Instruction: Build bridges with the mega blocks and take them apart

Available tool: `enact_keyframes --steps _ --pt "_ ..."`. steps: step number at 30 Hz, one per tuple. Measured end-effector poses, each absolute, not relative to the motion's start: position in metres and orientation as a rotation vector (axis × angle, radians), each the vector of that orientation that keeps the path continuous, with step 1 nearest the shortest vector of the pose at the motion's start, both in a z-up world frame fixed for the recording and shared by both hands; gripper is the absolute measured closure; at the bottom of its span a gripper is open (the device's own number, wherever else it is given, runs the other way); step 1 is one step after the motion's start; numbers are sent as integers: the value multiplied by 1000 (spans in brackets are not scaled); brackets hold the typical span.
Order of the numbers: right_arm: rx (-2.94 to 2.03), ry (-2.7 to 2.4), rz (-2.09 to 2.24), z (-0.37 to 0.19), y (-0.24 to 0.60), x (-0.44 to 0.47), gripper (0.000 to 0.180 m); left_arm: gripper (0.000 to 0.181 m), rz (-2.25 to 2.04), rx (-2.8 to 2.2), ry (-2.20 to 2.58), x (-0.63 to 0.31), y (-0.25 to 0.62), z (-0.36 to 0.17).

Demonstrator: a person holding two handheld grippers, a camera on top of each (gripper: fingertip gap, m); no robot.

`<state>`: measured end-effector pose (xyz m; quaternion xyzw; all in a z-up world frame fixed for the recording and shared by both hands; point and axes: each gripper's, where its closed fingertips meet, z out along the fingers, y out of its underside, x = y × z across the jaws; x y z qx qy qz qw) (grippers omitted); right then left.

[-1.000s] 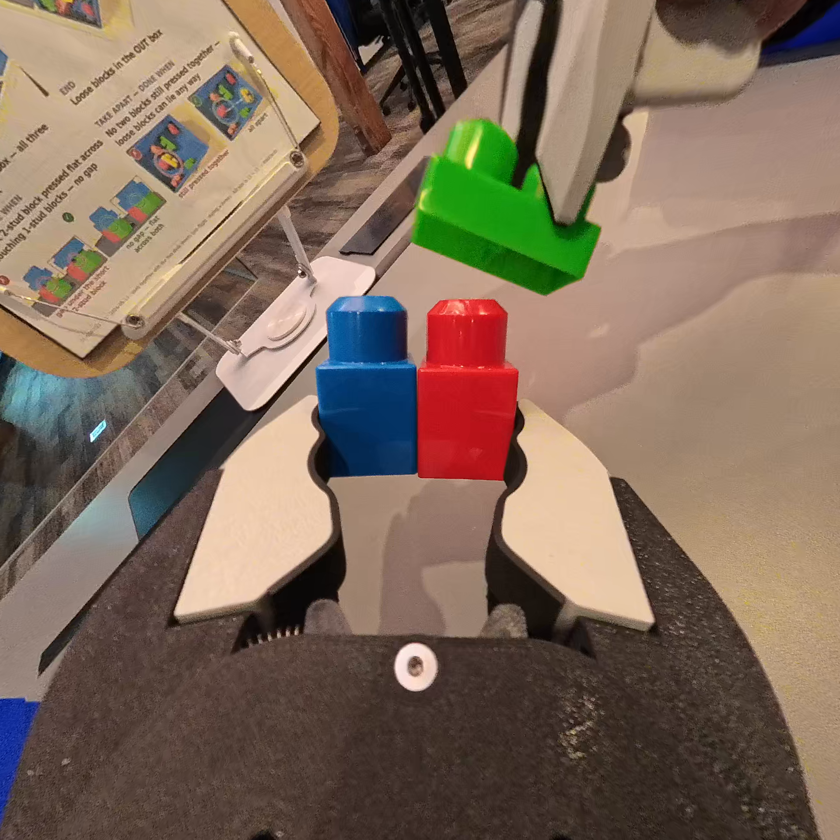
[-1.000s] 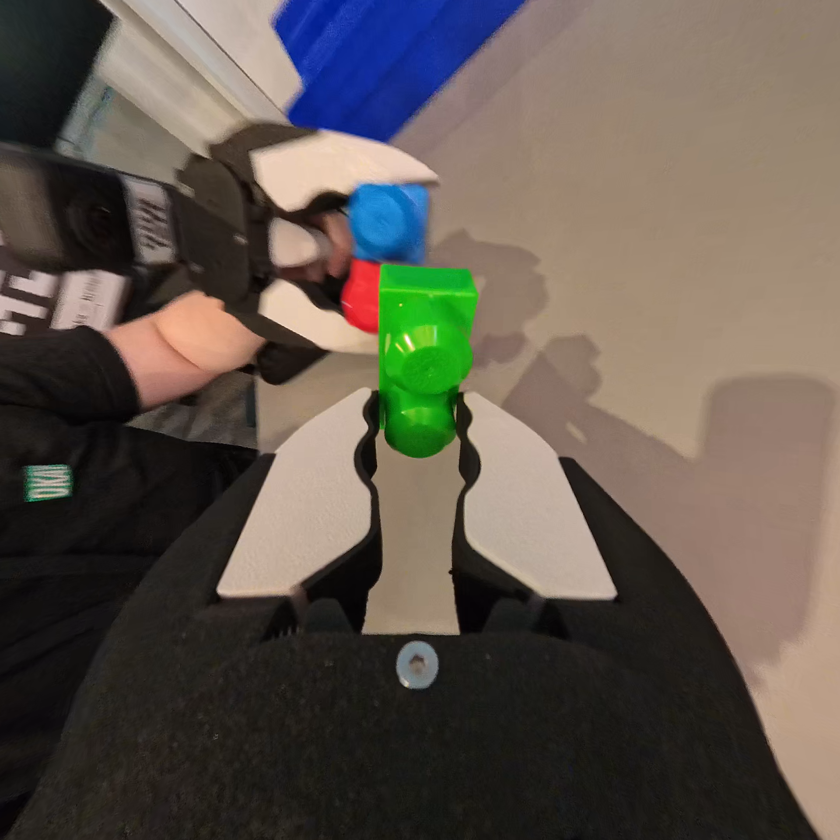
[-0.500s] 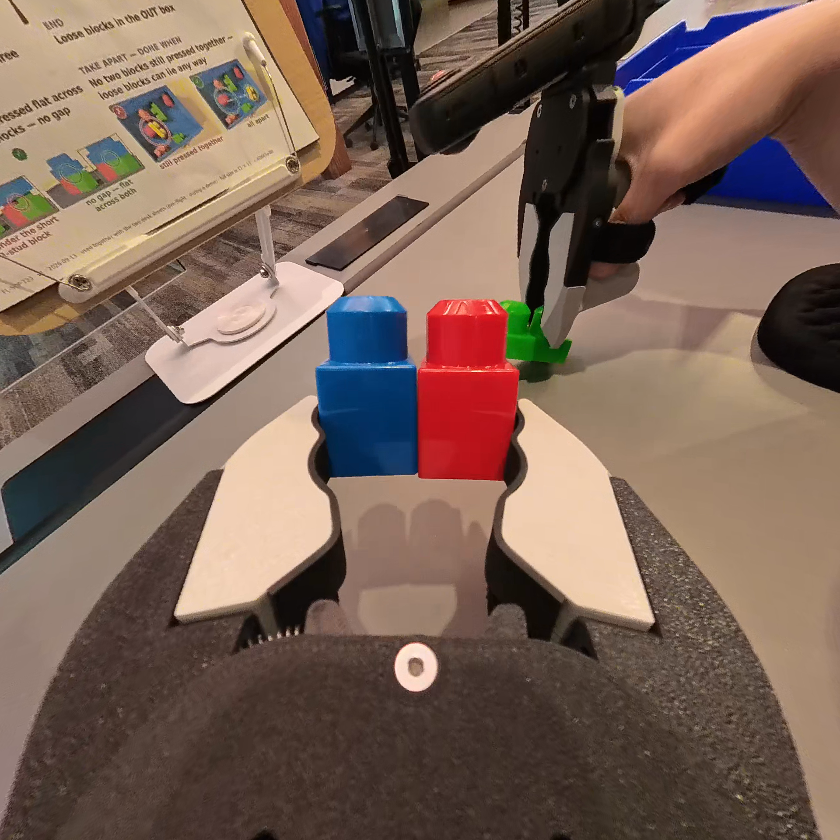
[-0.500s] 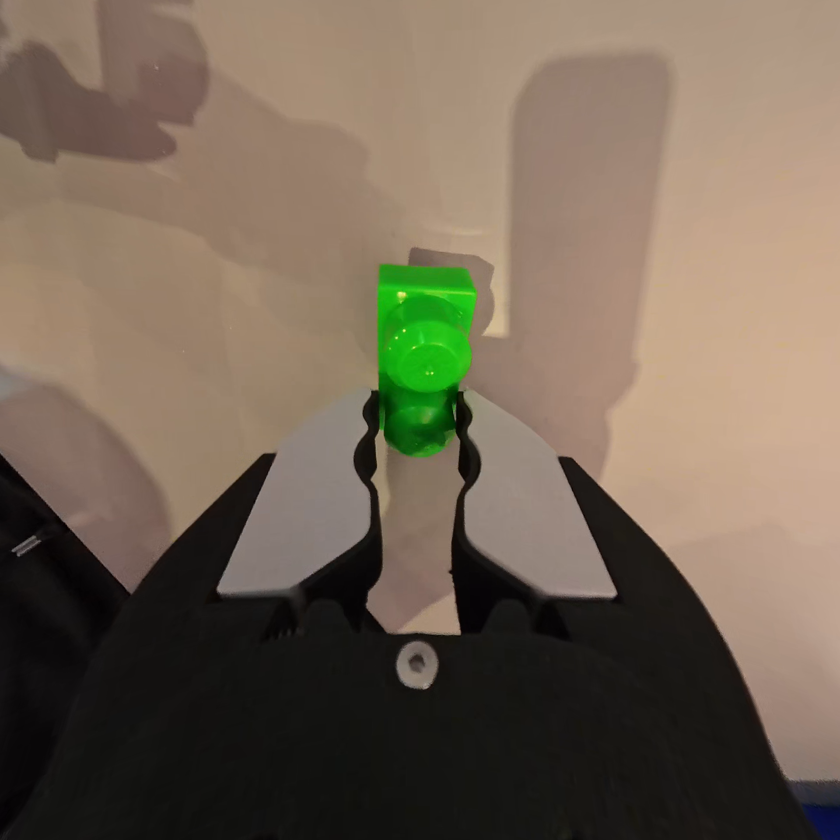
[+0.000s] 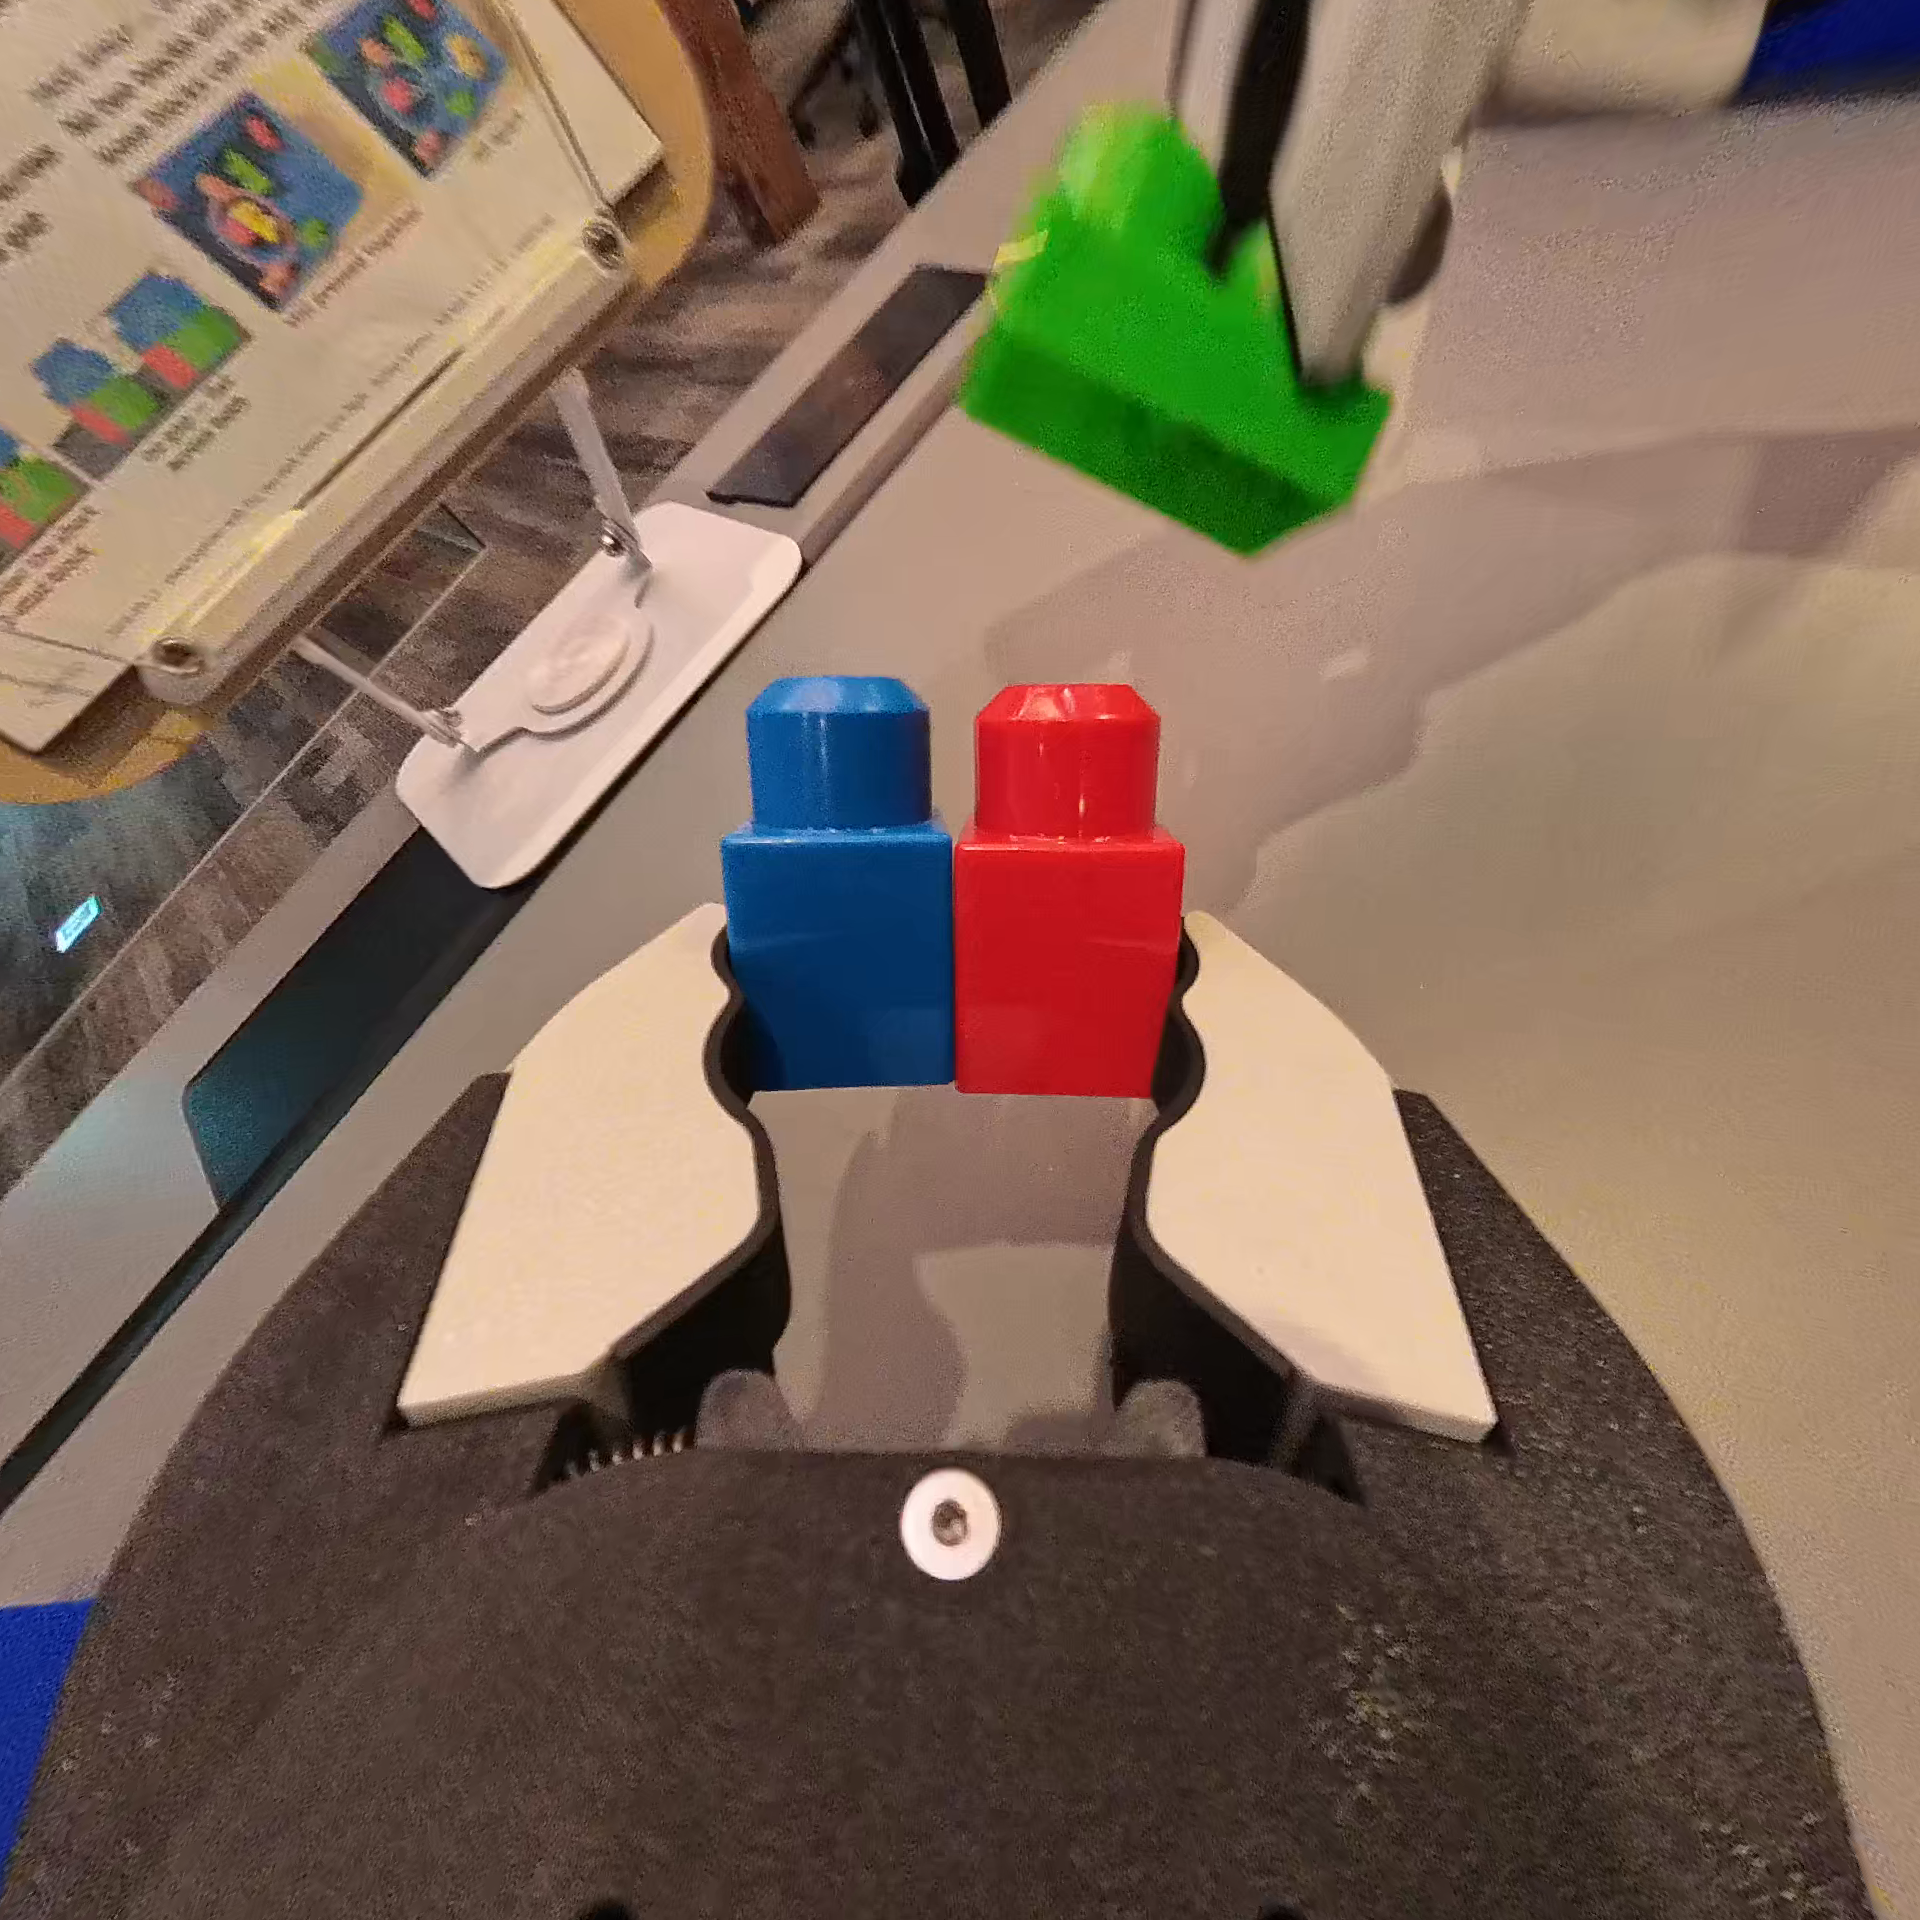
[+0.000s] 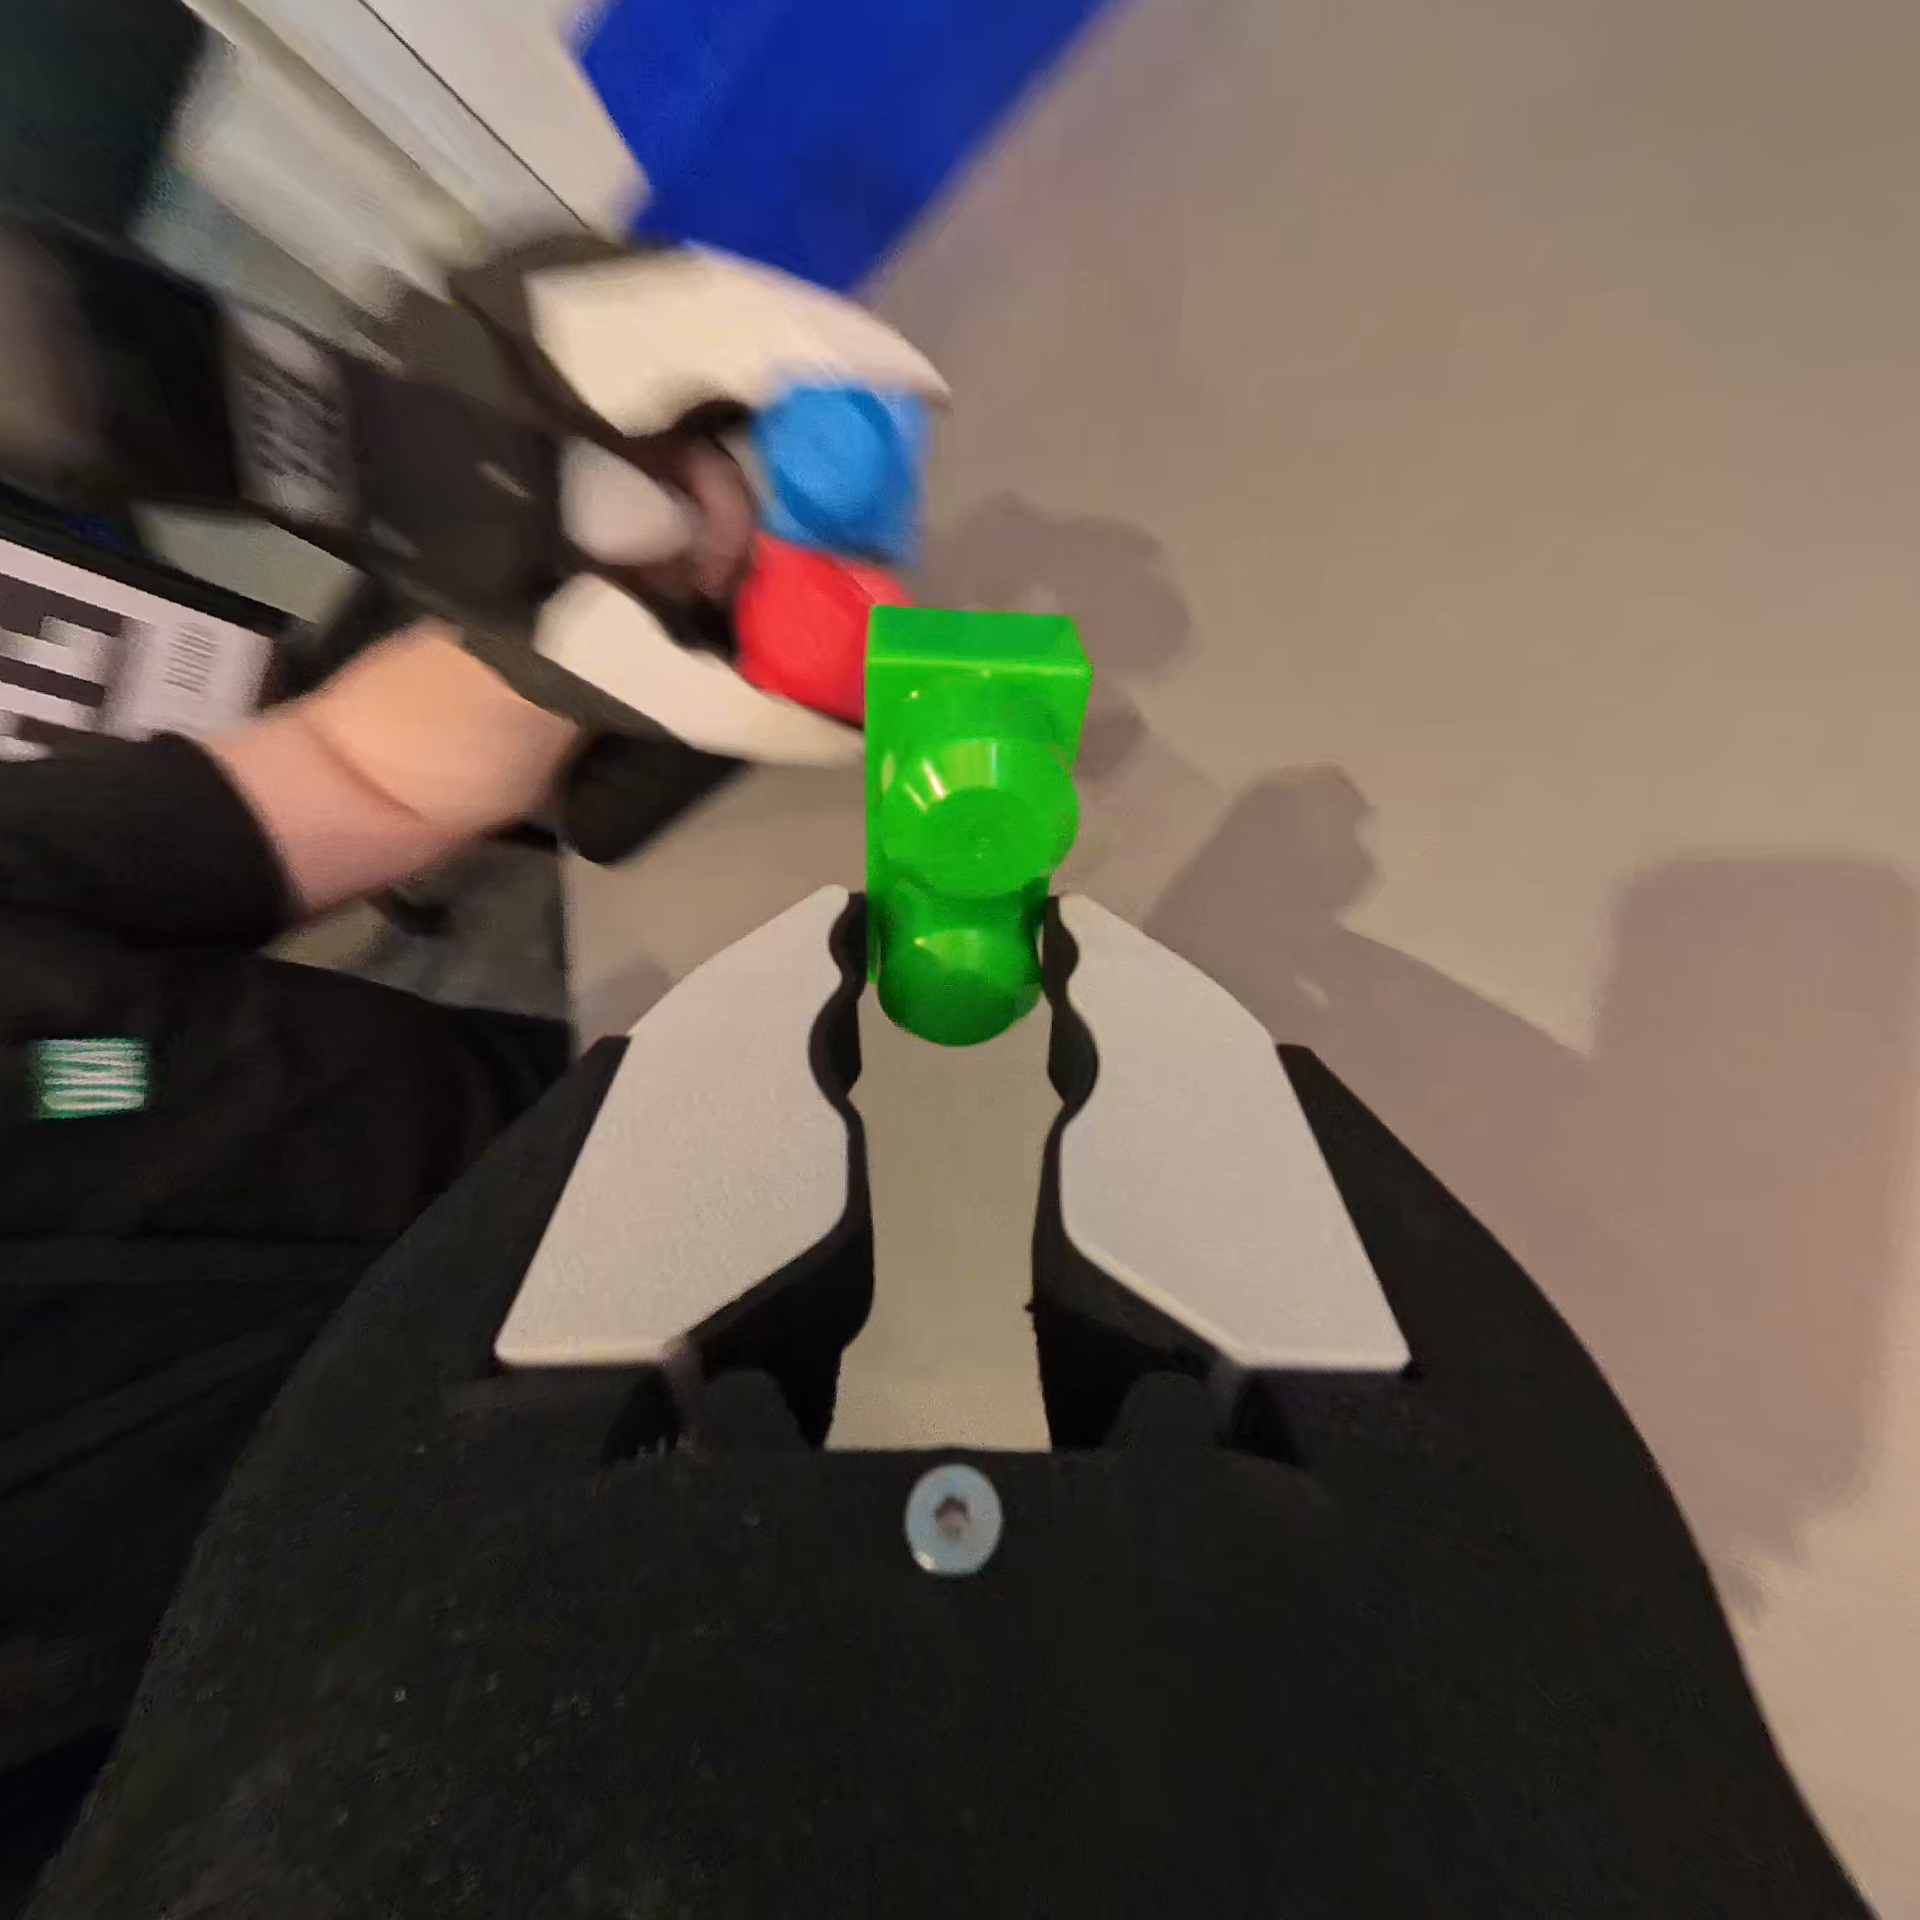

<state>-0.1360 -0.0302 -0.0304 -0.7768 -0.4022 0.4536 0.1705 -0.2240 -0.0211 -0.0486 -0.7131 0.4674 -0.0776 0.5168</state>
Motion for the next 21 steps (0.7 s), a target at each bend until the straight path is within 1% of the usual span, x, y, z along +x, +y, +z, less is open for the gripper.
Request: enact_keyframes --steps 2,4,11,18,20,21 --pt "-2066 -1096 1469 -3 -36 -147 148 105 -144 -1719 1188 -217 -23 -58" --pt "-2043 -1080 1536 3 -39 -152 148 105 -119 -1716 1236 -210 -25 -63" --pt "-2181 -1129 1518 -27 -42 -159 148 105 -121 -1714 1281 -199 -28 -66" --pt "-2193 -1151 1506 -30 -43 -156 148 105 -121 -1706 1272 -202 -28 -64" --pt "-2245 -1124 1420 -37 -35 -141 148 105 -134 -1716 1249 -207 -28 -64" --pt "-2328 -1097 1309 -49 -28 -127 148 105 -159 -1728 1230 -209 -29 -64"
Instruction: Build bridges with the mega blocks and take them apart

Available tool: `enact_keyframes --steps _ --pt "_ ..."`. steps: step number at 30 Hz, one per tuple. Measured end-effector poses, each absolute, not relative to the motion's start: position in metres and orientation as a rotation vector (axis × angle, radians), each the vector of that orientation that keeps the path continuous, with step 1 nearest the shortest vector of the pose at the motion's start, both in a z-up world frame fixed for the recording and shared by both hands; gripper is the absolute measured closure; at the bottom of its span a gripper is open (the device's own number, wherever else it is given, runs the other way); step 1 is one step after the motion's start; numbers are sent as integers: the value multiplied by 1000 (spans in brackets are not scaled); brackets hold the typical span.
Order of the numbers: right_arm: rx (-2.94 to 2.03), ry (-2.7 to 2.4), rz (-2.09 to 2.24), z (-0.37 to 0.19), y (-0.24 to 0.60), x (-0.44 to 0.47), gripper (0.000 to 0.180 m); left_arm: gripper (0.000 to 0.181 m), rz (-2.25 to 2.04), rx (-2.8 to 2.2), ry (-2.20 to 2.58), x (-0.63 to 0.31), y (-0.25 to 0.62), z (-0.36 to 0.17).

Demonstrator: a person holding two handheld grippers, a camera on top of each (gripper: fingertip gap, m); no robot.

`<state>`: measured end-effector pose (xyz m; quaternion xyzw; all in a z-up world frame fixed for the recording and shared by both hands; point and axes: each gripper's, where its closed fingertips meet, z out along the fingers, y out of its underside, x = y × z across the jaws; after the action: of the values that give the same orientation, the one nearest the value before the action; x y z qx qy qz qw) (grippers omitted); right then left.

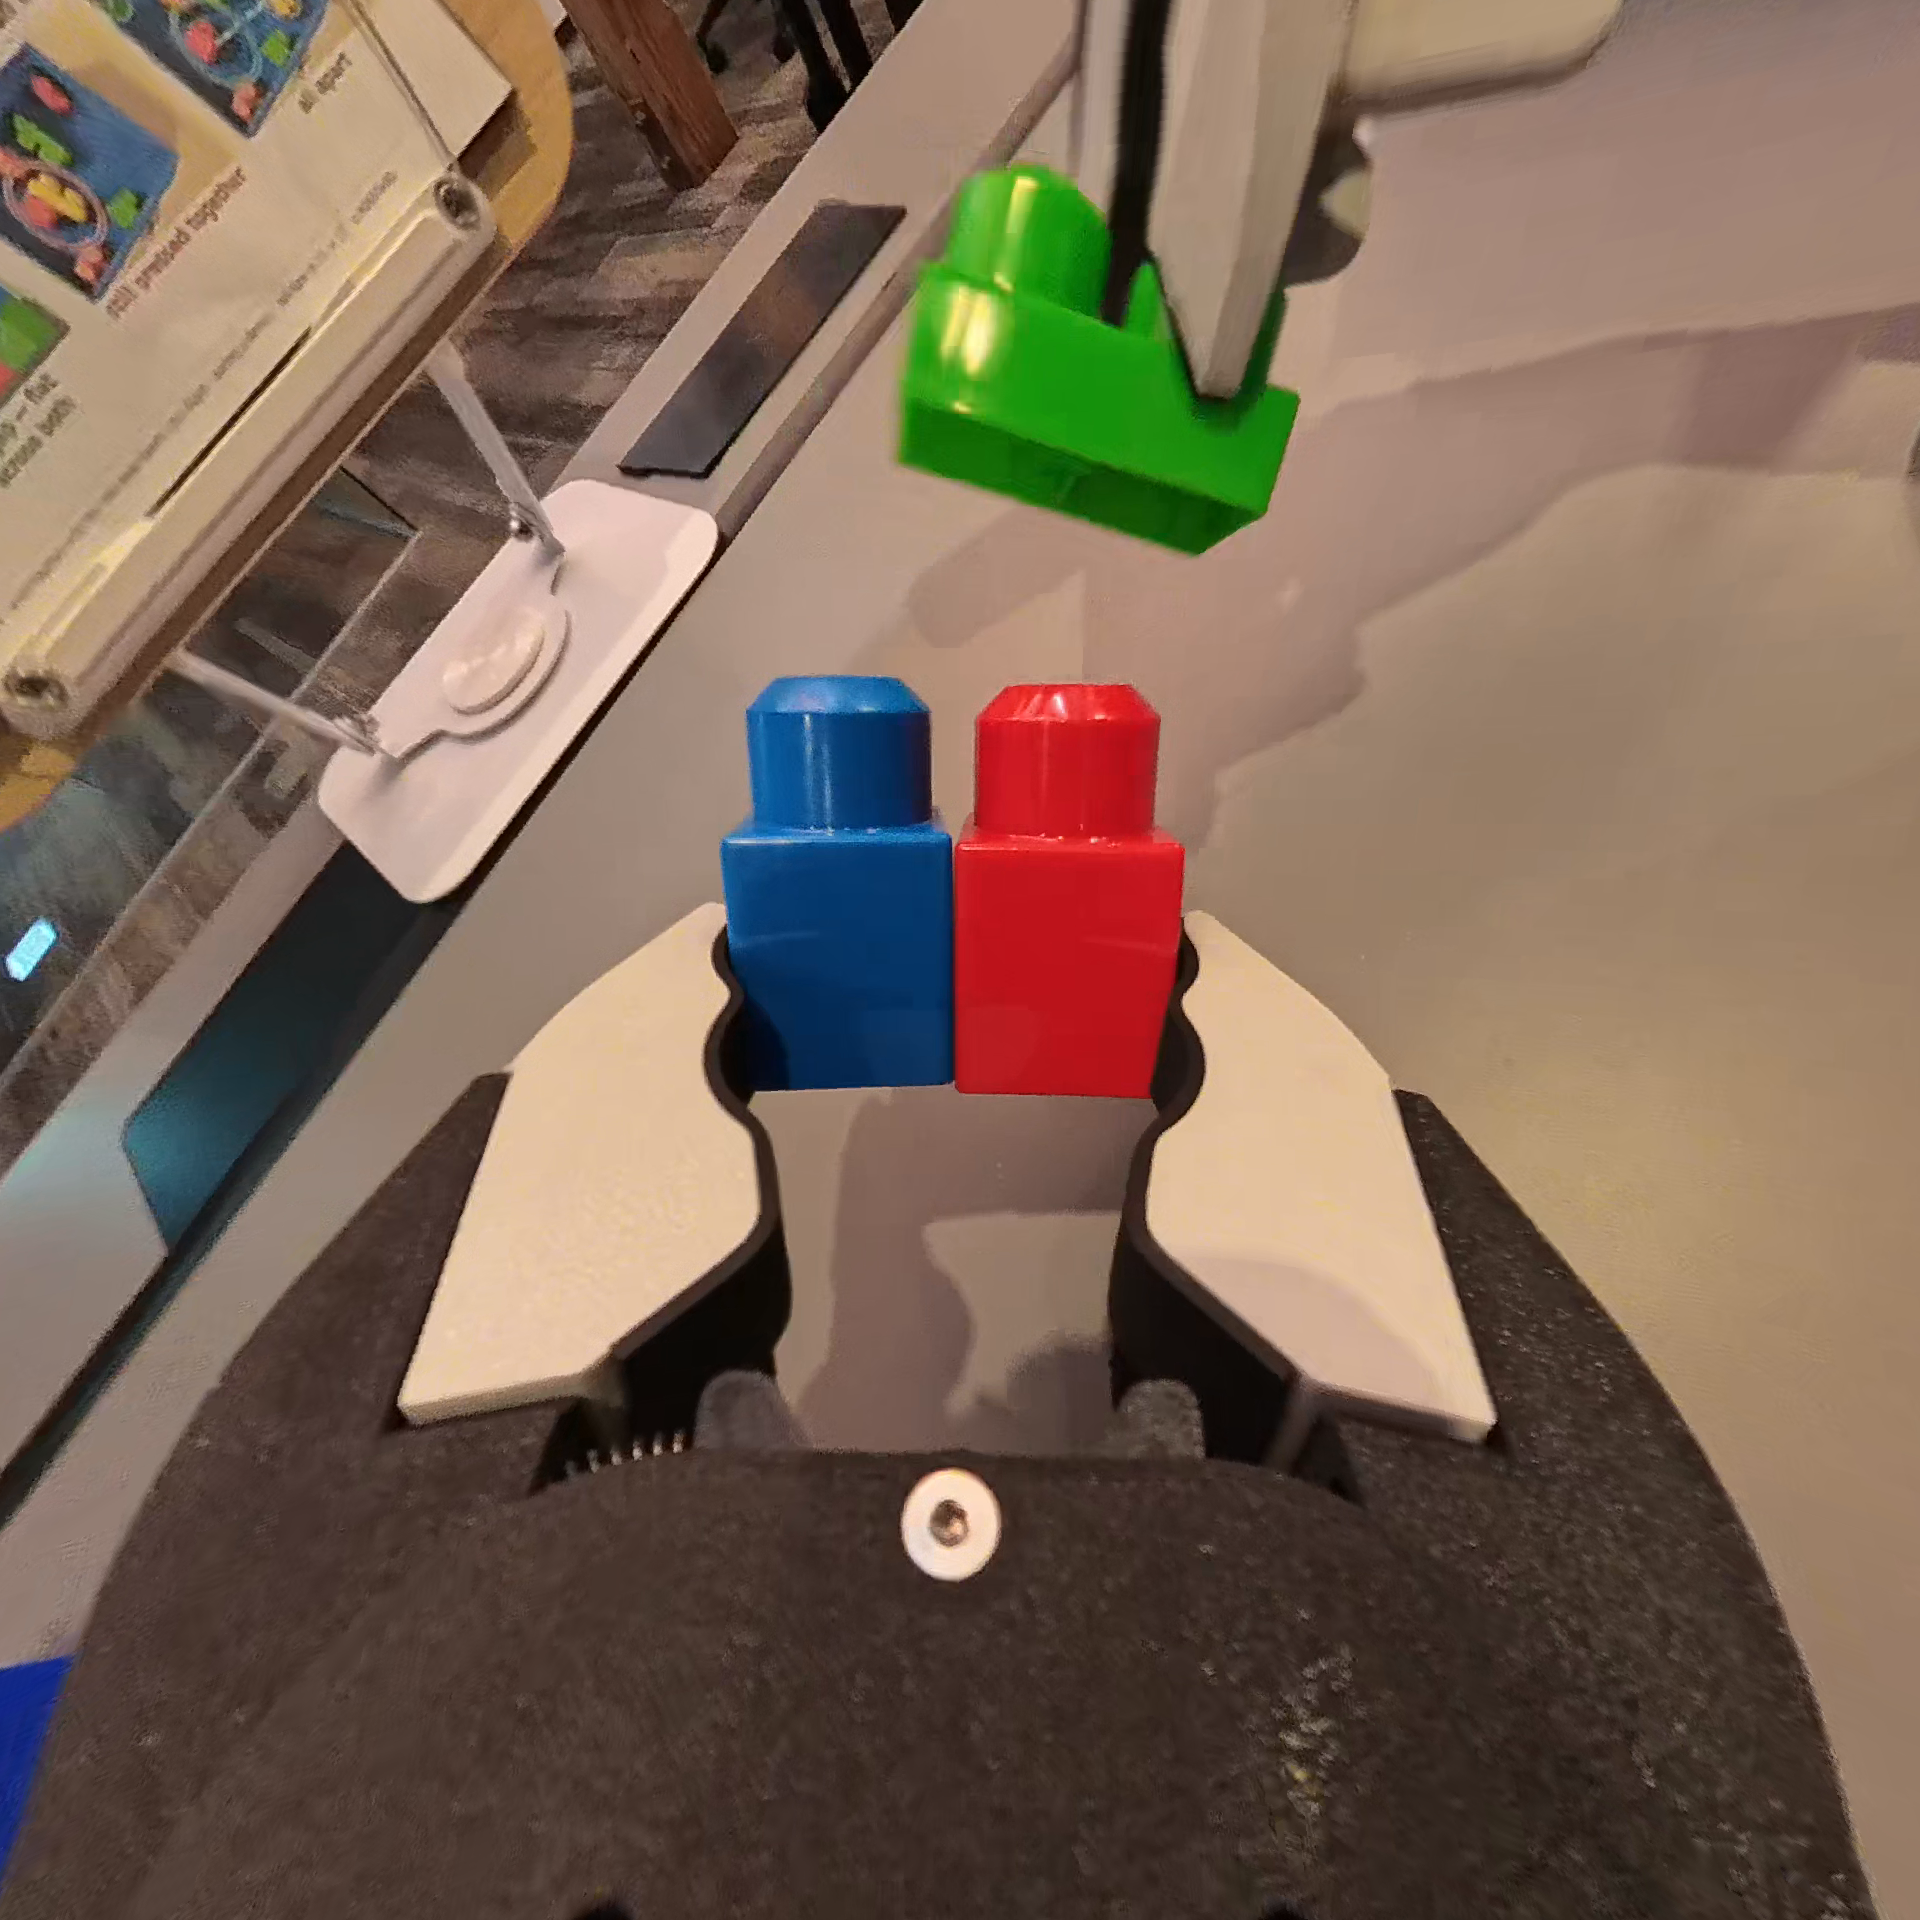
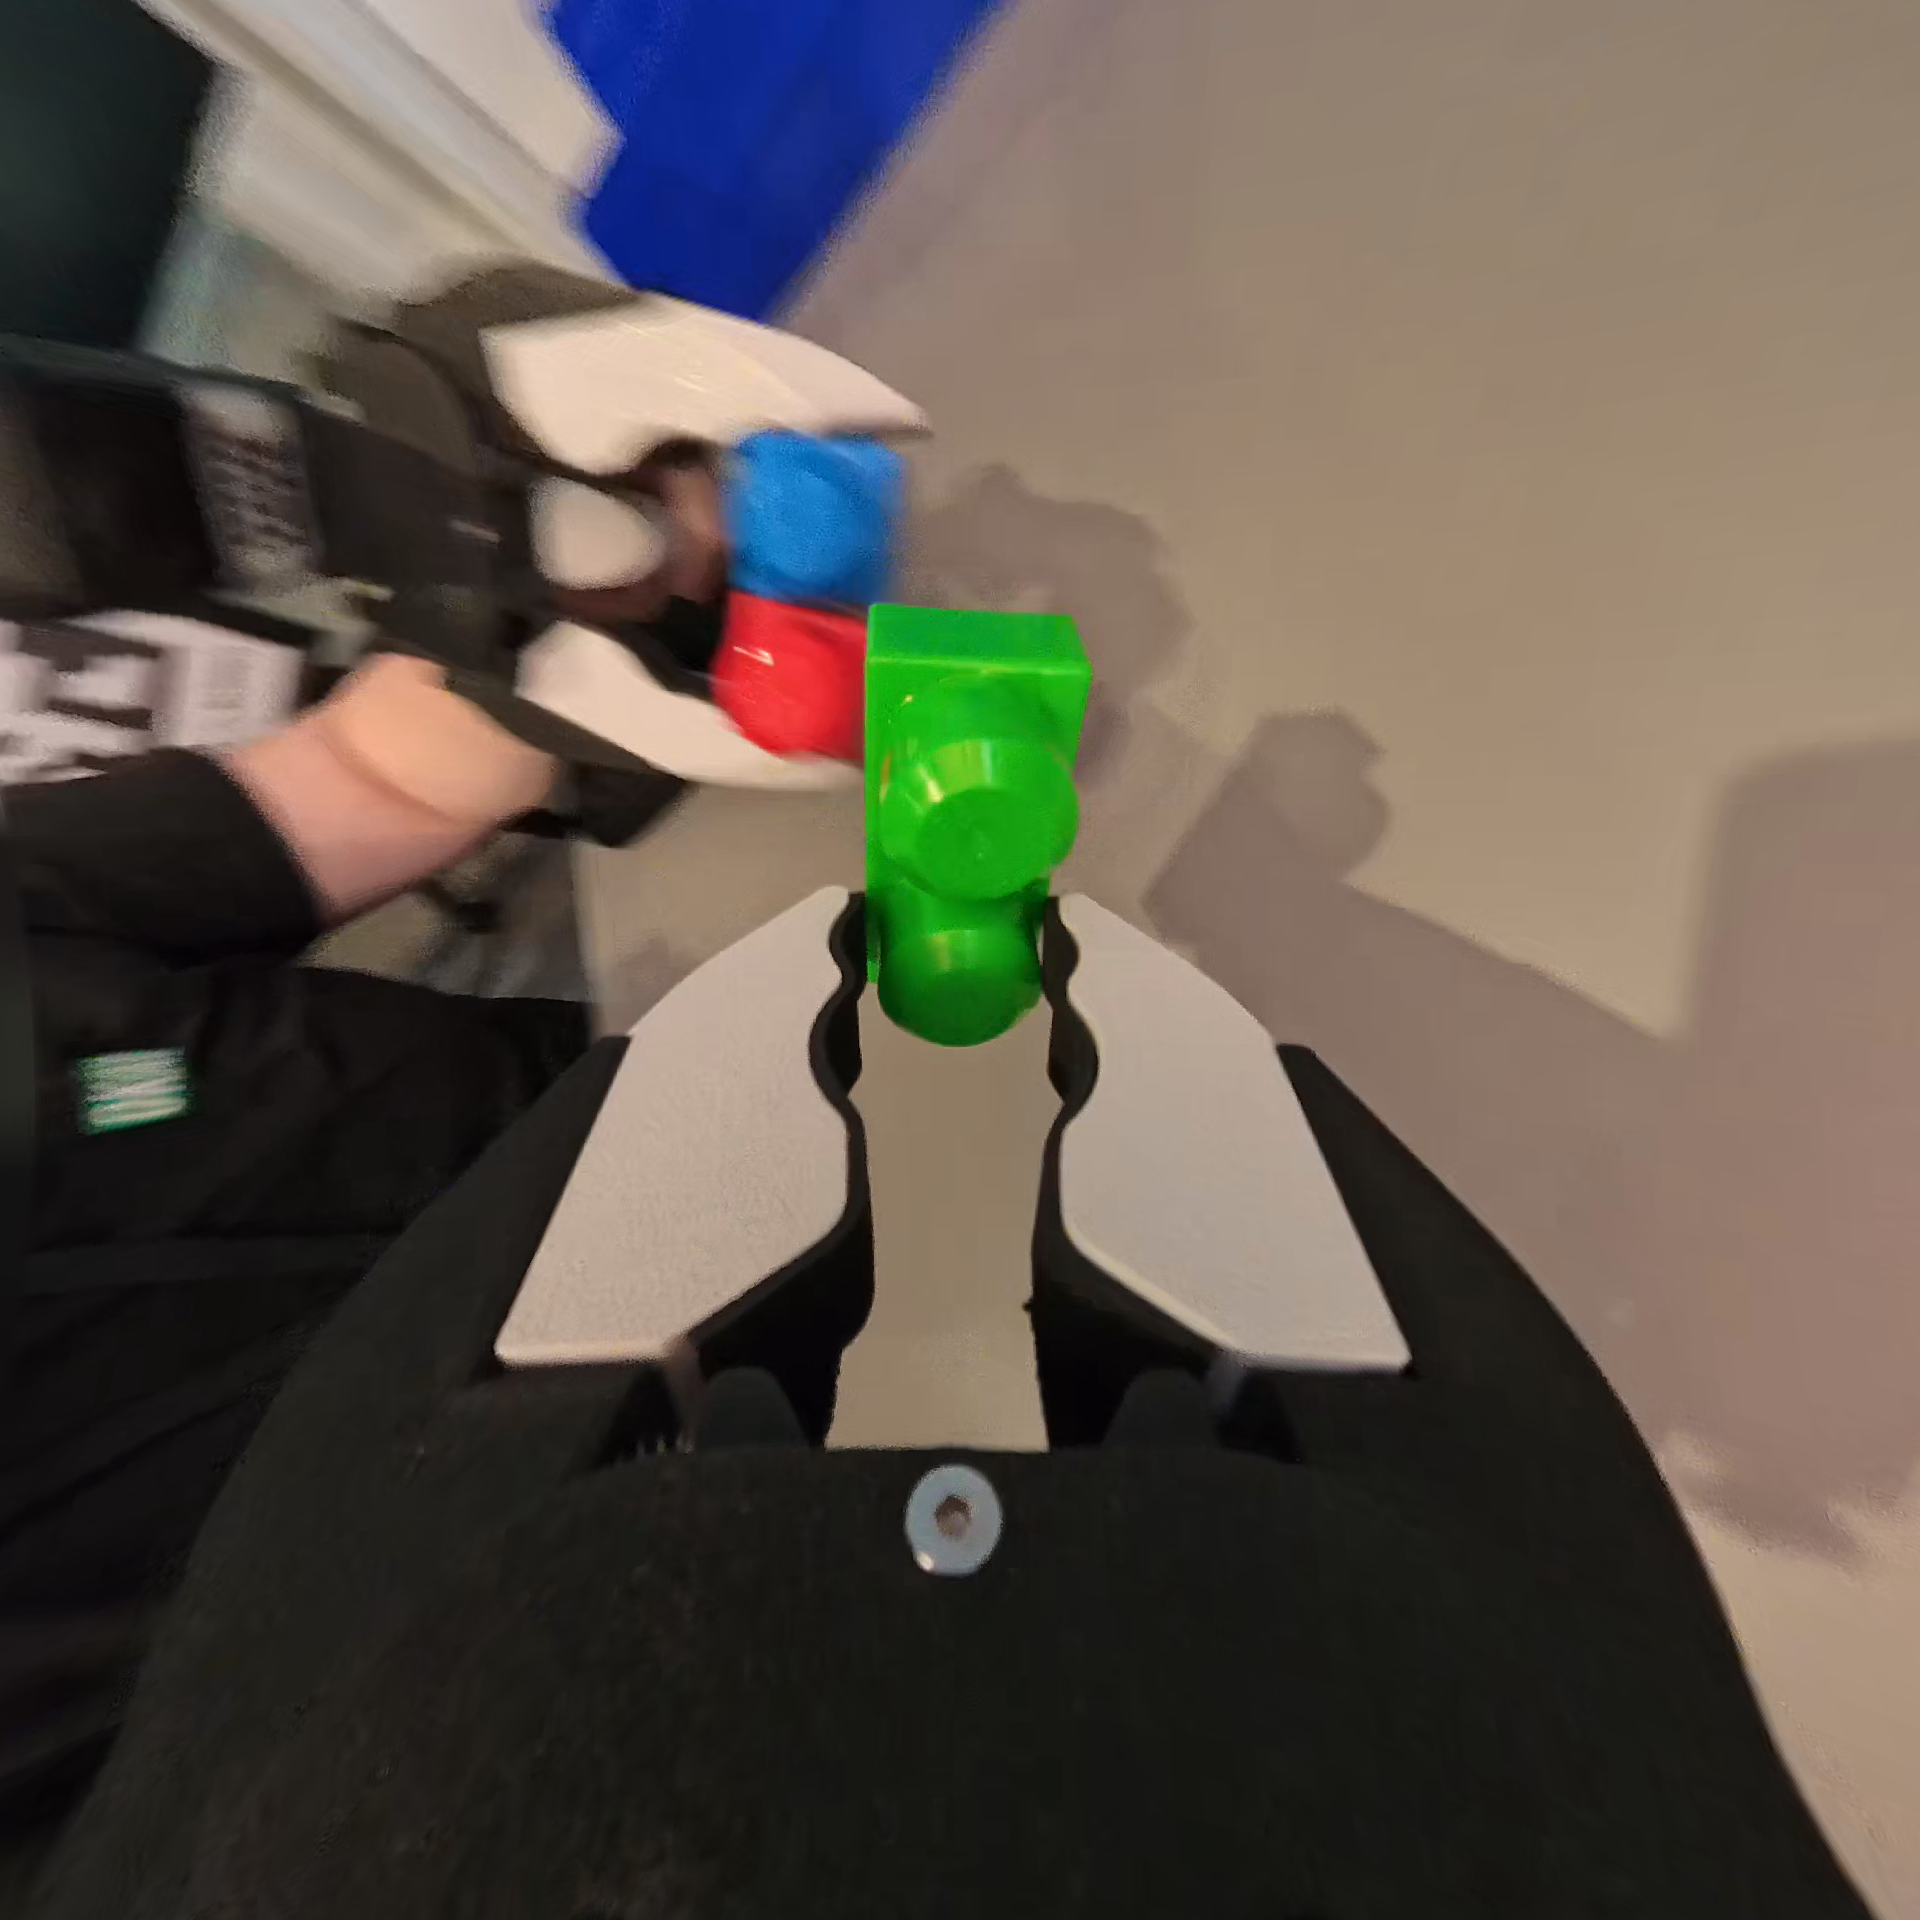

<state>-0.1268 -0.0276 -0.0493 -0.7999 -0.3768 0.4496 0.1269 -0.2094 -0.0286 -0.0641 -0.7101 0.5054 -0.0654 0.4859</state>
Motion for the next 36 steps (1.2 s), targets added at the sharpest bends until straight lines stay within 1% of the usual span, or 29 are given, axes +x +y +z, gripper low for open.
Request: enact_keyframes --steps 3,4,7,10,12,16,25,33,36 --pt "-2620 -980 856 -95 -3 -68 148 105 -212 -1818 1194 -222 -26 -71" --pt "-2677 -952 766 -104 0 -53 148 105 -202 -1869 1203 -228 -24 -77" --pt "-2724 -937 716 -113 0 -37 148 105 -169 -2085 1287 -243 -22 -105" --pt "-2768 -966 634 -120 -2 -28 148 105 -234 -2324 1386 -253 -31 -135" --pt "-2781 -995 618 -124 -4 -28 148 104 -302 -2480 1440 -258 -40 -151" --pt "-2796 -1013 625 -128 -6 -28 148 105 -407 -2540 1460 -253 -42 -146" --pt "-2773 -1012 666 -128 -4 -29 148 105 -130 -2511 1580 -259 -38 -156" --pt "-2759 -1016 690 -126 -4 -30 148 104 -95 -2559 1615 -259 -40 -157" --pt "-2760 -1021 699 -126 -5 -30 148 99 -122 -2527 1619 -258 -42 -157"
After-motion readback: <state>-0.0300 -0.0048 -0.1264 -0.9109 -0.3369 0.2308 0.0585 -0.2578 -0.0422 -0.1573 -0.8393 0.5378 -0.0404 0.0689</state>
